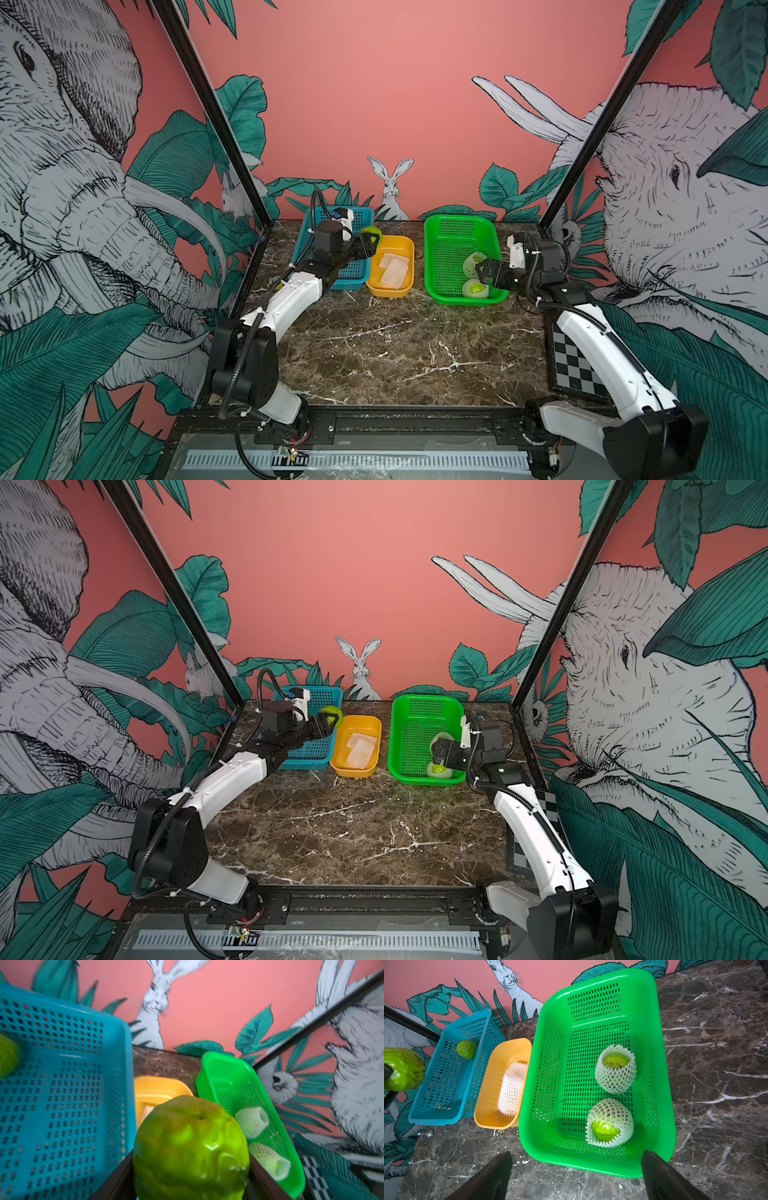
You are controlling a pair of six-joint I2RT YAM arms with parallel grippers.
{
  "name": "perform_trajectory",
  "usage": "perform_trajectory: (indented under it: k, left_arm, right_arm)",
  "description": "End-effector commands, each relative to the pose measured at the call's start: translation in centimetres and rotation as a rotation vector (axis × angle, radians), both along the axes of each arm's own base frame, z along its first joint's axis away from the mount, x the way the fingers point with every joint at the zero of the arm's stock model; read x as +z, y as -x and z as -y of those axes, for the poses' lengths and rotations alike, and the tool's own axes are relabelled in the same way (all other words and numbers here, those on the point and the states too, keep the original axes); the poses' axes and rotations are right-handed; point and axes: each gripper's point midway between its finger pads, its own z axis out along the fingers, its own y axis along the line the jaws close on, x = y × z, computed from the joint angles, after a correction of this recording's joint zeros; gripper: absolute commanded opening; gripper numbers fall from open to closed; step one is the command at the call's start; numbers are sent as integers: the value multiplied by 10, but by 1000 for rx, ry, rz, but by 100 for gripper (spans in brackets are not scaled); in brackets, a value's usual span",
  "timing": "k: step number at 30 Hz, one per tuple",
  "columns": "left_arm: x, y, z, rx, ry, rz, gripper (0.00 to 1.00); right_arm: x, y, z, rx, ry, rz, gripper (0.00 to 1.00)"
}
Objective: Sleeve custard apples in foam nets
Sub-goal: Place the custard apple at the center of the board.
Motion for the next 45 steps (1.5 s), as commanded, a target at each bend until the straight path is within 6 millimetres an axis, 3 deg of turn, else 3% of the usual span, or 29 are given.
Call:
perform_trajectory:
  k: [1,10,15,20,27,31,33,35,39,45]
  left_arm:
    - [-12,38,14,-54,-8,-27,61]
    - [-89,145,87,-293,-112,-164,61]
    - [-133,185,99,-386,-292,-214,61]
    - [-166,200,90,-405,-436,-251,62]
    - [-199,199,87,-389,-594,-291,64]
    - [-213,202,84,-382,-633,-319,70]
    - [-215,203,84,-380,-634,-329,77]
    - [-209,202,83,-369,-628,-324,99]
    - [-177,197,83,-328,-602,-304,99]
    - [-106,177,99,-286,-507,-213,99]
  right_arm:
    - [17,-3,-7,14,-72,81,99]
    - [-8,3,-16,12,-165,56,99]
    - [-4,4,-9,-5,-123,62,99]
    - [3,2,-7,-15,-121,77,99]
    - [0,-2,-12,-18,-168,72,99]
    - [-2,-2,-13,-16,-170,63,99]
    - [-1,-2,-12,-15,-166,64,99]
    - [-1,-2,-12,-18,-164,65,99]
    - [0,-2,-10,-26,-154,68,99]
    - [-3,-1,-8,-36,-146,65,99]
